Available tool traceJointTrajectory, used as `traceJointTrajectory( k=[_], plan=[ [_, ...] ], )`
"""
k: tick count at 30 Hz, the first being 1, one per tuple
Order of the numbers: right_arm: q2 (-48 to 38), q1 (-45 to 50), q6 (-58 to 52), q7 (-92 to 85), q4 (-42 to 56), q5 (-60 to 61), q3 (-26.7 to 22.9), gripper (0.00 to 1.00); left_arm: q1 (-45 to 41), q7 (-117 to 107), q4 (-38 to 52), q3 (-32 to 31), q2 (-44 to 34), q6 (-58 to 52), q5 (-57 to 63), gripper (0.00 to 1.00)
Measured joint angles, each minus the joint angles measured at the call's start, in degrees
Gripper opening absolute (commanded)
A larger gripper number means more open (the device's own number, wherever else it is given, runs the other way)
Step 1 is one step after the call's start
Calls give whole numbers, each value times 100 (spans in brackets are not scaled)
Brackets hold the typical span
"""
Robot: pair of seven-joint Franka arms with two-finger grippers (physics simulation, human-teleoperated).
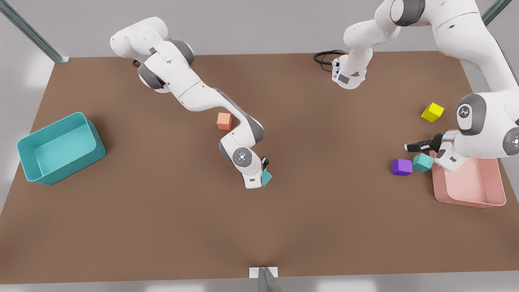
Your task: Stack the two blue cubes on top of each other
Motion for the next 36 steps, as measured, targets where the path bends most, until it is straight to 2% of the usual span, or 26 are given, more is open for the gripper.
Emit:
traceJointTrajectory(
  k=[2, 3, 9, 12, 16, 18, 21, 23, 25, 36],
  plan=[
    [12, 28, 23, 247, -2, -6, -6, 100, 102, -313, -746, 722, 98, 731, 12, 100],
    [2, 37, 27, 361, -4, -7, -5, 100, 170, -496, -929, 878, 191, 1081, 14, 100],
    [-473, -80, -166, 925, -33, 46, 54, 100, 356, -1506, -1710, 1089, 308, 2694, -6, 100],
    [-1552, -843, -1086, 1094, -46, 32, 45, 100, 385, -1935, -1967, 1106, 434, 3303, -111, 100],
    [-2042, -2581, -2432, 1017, -72, -557, -4, 100, 472, -2398, -1997, 1110, 656, 3931, -180, 100],
    [-2640, -3167, -3009, 930, -39, -959, -9, 100, 462, -2593, -1999, 1105, 730, 4175, -193, 100],
    [-3568, -3351, -3859, 817, 114, -1247, 11, 100, 415, -2847, -1999, 1102, 779, 4432, -201, 100],
    [-4443, -3345, -4371, 759, -86, -1263, -10, 100, 383, -2959, -2017, 1101, 884, 4562, -202, 100],
    [-4830, -3179, -4707, 712, -361, -1273, -97, 100, 378, -3010, -2035, 1101, 942, 4647, -191, 100],
    [-4269, -3122, -5357, 509, -161, -1367, -234, 100, 501, -2663, -2256, 1128, 959, 4482, -175, 100]
  ],
)
